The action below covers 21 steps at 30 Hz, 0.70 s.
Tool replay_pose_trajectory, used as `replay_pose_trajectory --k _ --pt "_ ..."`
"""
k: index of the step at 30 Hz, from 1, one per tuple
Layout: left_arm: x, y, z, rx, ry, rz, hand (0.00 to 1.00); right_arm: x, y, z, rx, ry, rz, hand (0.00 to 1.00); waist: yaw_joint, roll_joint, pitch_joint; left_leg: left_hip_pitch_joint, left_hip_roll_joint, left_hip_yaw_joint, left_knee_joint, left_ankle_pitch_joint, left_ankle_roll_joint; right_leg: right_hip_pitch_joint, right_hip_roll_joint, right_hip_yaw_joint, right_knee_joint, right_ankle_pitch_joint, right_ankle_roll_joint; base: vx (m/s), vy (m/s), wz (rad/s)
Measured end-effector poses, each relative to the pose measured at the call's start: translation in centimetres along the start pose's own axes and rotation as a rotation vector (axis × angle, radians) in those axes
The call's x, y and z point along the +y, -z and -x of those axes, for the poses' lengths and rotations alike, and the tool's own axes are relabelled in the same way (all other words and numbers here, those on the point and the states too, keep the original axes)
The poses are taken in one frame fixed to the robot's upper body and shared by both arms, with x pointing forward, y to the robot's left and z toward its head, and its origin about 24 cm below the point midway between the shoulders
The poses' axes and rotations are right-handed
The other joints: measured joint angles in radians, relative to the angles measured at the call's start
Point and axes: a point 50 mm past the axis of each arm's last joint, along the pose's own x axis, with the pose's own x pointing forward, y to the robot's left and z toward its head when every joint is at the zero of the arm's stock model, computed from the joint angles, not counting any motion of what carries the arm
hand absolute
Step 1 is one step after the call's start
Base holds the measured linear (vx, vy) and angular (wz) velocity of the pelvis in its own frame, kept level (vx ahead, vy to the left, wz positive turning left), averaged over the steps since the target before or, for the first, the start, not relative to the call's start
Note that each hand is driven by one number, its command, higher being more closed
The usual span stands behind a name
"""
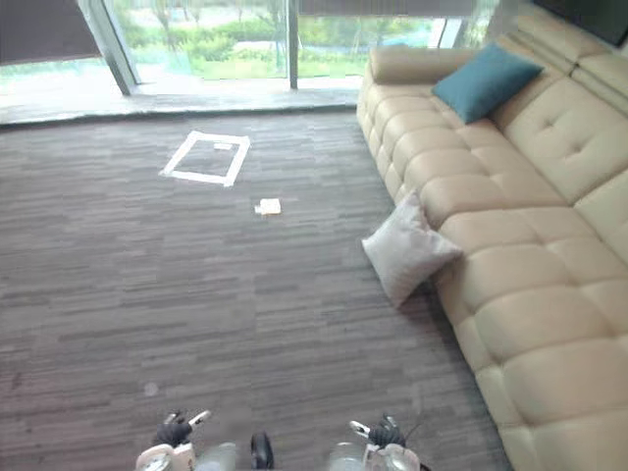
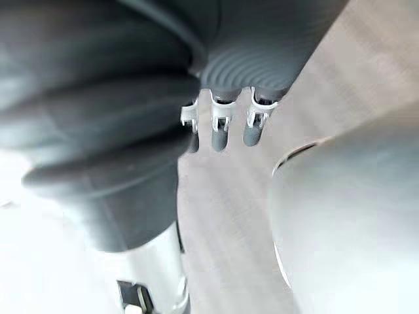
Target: Pick up cushions and gather them together orderly.
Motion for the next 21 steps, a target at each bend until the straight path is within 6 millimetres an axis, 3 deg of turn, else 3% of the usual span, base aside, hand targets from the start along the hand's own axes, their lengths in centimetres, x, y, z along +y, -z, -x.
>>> replay_pose_trajectory --k 1,3,4,5,6,7,8,9,10,11,12,13,14,15,16,17,18,19,21 --pt "-0.5 0.0 -0.1 0.008 0.017 -0.023 0.00 -0.2 -0.8 -0.2 -0.030 0.000 0.008 0.00 -0.007 0.015 0.008 0.072 0.019 -0.002 -0.035 -0.009 0.000 -0.084 0.024 -0.067 -0.105 -0.039 -0.022 0.60 0.020 0.30" --pt "-0.9 -0.1 -0.1 0.007 0.031 -0.045 0.00 -0.3 -1.7 -0.3 -0.061 -0.001 0.009 0.00 -0.017 0.028 0.017 0.116 0.038 0.000 -0.051 -0.010 -0.001 -0.157 0.064 -0.105 -0.285 -0.021 -0.029 0.63 -0.031 0.25" --pt "-1.0 0.2 0.0 0.013 0.038 -0.049 0.00 -0.2 -2.3 -0.4 -0.081 -0.005 0.011 0.00 -0.034 0.038 0.022 0.157 0.053 0.002 -0.070 -0.014 -0.008 -0.194 0.107 -0.127 -0.483 0.050 -0.033 0.65 -0.053 0.27" --pt "-1.1 0.2 0.0 0.015 0.040 -0.049 0.00 -0.2 -2.4 -0.4 -0.084 -0.006 0.011 0.00 -0.036 0.038 0.023 0.170 0.057 0.004 -0.076 -0.019 -0.018 -0.198 0.120 -0.131 -0.548 0.085 -0.036 0.66 -0.075 0.33" --pt "-0.9 0.7 0.2 0.027 0.037 -0.047 0.00 -0.3 -2.4 -0.4 -0.084 -0.005 0.011 0.00 -0.039 0.034 0.022 0.213 0.059 0.013 -0.081 -0.055 -0.075 -0.214 0.147 -0.143 -0.708 0.187 -0.050 0.72 -0.102 0.32" --pt "-0.2 1.0 0.3 0.030 0.024 -0.054 0.00 -0.4 -1.6 -0.2 -0.060 -0.001 0.012 0.00 -0.038 0.000 0.005 0.267 0.032 0.017 -0.080 -0.089 -0.128 -0.227 0.143 -0.149 -0.763 0.246 -0.112 0.76 -0.121 0.31" --pt "0.2 1.0 0.3 0.030 0.017 -0.059 0.00 -0.5 -1.2 -0.1 -0.048 -0.001 0.014 0.00 -0.039 -0.018 -0.006 0.282 0.019 0.016 -0.076 -0.094 -0.137 -0.229 0.139 -0.138 -0.760 0.262 -0.148 0.81 -0.154 0.25" --pt "-0.1 1.4 0.4 0.044 0.021 -0.055 0.00 -1.1 -1.0 -0.1 -0.039 0.015 0.006 0.00 -0.047 0.006 -0.019 0.303 0.045 0.005 -0.015 -0.103 -0.147 -0.249 0.145 -0.110 -0.641 0.332 -0.215 0.77 -0.231 0.01" --pt "-0.5 1.9 0.6 0.056 0.028 -0.049 0.00 -1.8 -1.0 -0.1 -0.043 0.027 0.018 0.00 -0.048 0.042 -0.043 0.238 0.106 -0.003 0.158 -0.102 -0.153 -0.241 0.172 -0.120 -0.608 0.260 -0.205 0.74 -0.250 -0.04" --pt "-0.7 1.9 0.6 0.056 0.034 -0.046 0.00 -2.0 -1.2 -0.1 -0.048 0.030 0.021 0.00 -0.050 0.056 -0.044 0.203 0.130 -0.010 0.248 -0.092 -0.170 -0.226 0.185 -0.123 -0.609 0.240 -0.206 0.69 -0.269 -0.23" --pt "-1.3 1.6 0.5 0.050 0.045 -0.027 0.00 -2.4 -1.5 -0.2 -0.056 0.037 0.033 0.00 -0.048 0.092 -0.027 0.095 0.207 -0.037 0.534 0.002 -0.265 -0.170 0.237 -0.105 -0.626 0.204 -0.215 0.56 -0.185 -0.20" --pt "-1.6 1.5 0.5 0.049 0.050 -0.022 0.00 -2.5 -1.6 -0.2 -0.055 0.040 0.034 0.00 -0.047 0.100 -0.023 0.062 0.227 -0.044 0.621 0.010 -0.283 -0.149 0.255 -0.103 -0.636 0.194 -0.219 0.67 -0.201 -0.41" --pt "-1.9 1.3 0.5 0.038 0.053 -0.002 0.00 -2.5 -1.6 -0.2 -0.051 0.046 0.033 0.00 -0.047 0.106 -0.013 -0.009 0.277 -0.046 0.814 -0.010 -0.286 -0.077 0.295 -0.090 -0.667 0.173 -0.224 0.76 -0.214 -0.65" --pt "-1.4 0.9 0.4 0.022 0.045 -0.011 0.00 -2.2 -1.2 -0.2 -0.033 0.040 0.027 0.00 -0.040 0.087 0.001 -0.053 0.303 -0.021 0.916 -0.054 -0.268 0.025 0.324 -0.052 -0.713 0.157 -0.225 0.62 -0.173 -0.69" --pt "-1.4 0.8 0.4 0.017 0.043 -0.010 0.00 -2.1 -1.1 -0.2 -0.027 0.039 0.024 0.00 -0.037 0.080 0.004 -0.065 0.306 -0.010 0.921 -0.063 -0.254 0.056 0.329 -0.039 -0.729 0.153 -0.219 0.68 -0.202 -0.84" --pt "-0.7 0.3 0.3 -0.003 0.026 -0.010 0.00 -1.8 -0.6 -0.1 -0.006 0.035 0.005 0.00 -0.036 0.053 0.011 -0.123 0.302 0.034 0.882 -0.097 -0.222 0.152 0.338 0.012 -0.795 0.149 -0.211 0.41 -0.125 -0.59" --pt "-0.7 0.2 0.3 -0.006 0.026 -0.009 0.00 -1.8 -0.5 -0.1 -0.003 0.036 0.004 0.00 -0.036 0.052 0.012 -0.143 0.299 0.040 0.865 -0.107 -0.216 0.170 0.339 0.025 -0.811 0.149 -0.210 0.64 -0.160 -1.09" --pt "-0.9 -0.2 0.2 -0.025 0.027 0.006 0.00 -1.8 -0.5 -0.1 0.002 0.038 0.002 0.00 -0.028 0.056 0.012 -0.234 0.265 0.034 0.749 -0.138 -0.177 0.219 0.344 0.093 -0.856 0.145 -0.203 0.40 -0.059 -0.91" --pt "-1.1 -0.3 0.3 -0.034 0.030 0.021 0.00 -1.4 -0.5 -0.1 0.005 0.032 -0.004 0.00 -0.021 0.058 0.014 -0.281 0.224 0.000 0.608 -0.147 -0.167 0.242 0.341 0.146 -0.866 0.136 -0.187 0.37 0.032 -1.15"
